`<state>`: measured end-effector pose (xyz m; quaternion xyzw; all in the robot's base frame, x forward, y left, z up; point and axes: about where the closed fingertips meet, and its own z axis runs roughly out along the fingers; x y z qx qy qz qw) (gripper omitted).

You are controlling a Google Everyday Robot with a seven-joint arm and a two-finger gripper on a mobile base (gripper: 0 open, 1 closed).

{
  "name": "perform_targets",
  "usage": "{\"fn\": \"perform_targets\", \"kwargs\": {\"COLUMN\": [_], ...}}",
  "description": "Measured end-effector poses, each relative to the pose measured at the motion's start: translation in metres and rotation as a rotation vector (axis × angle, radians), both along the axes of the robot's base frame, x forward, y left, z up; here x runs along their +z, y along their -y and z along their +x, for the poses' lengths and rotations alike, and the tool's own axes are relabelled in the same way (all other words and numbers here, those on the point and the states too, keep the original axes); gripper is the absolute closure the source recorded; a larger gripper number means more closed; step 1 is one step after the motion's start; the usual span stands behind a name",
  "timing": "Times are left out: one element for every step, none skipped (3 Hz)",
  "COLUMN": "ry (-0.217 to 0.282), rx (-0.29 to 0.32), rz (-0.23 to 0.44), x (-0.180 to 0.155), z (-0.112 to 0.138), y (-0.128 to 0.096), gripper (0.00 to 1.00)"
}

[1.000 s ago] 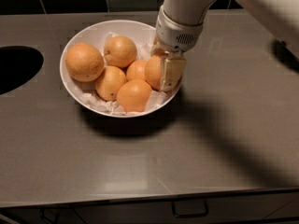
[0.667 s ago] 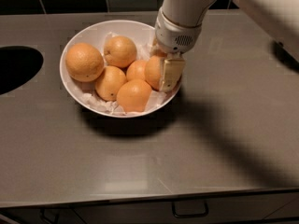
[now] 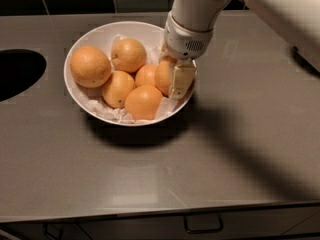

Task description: Pick orange from white bowl

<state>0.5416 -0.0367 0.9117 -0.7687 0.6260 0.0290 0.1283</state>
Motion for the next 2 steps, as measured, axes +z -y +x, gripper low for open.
{"fn": "perform_targets", "kwargs": {"ry": [-0.006, -0.006], "rx": [0.003, 0.003], "rz": [0.002, 0.002], "x": [-0.0021, -0.0021], "z": [0.0003, 0.0003], "y": [-0.0005, -0.0005], "gripper": [0.47, 0.66]}}
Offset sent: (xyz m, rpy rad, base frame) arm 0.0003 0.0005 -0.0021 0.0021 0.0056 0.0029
